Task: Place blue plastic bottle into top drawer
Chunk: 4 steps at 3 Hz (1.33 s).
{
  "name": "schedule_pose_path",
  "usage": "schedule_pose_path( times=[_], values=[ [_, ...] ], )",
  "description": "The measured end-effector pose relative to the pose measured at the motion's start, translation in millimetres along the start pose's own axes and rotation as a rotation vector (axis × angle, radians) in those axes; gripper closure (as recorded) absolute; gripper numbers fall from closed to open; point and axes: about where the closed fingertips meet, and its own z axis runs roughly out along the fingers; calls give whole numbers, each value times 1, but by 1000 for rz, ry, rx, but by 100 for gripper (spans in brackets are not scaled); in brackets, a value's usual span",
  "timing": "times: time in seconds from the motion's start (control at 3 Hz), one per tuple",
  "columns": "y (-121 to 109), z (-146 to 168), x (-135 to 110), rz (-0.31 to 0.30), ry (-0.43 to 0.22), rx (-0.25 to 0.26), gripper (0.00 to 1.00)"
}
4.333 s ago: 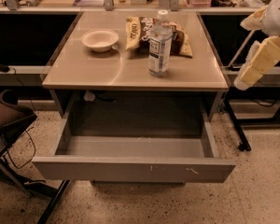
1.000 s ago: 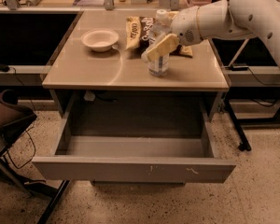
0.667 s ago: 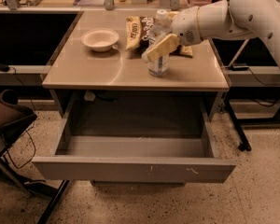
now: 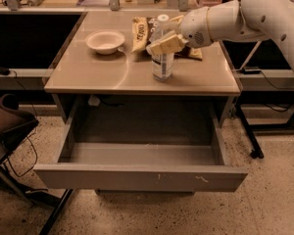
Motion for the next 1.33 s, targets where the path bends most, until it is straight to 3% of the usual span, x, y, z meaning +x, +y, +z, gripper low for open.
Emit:
schedule_pose_path(
  times=[0.67, 1.0, 1.33],
  values=[
    [0, 0, 0, 0, 0, 0, 88],
    [23, -24, 1, -14, -29, -33, 100],
    [89, -64, -13, -31, -110, -120, 100]
  ],
)
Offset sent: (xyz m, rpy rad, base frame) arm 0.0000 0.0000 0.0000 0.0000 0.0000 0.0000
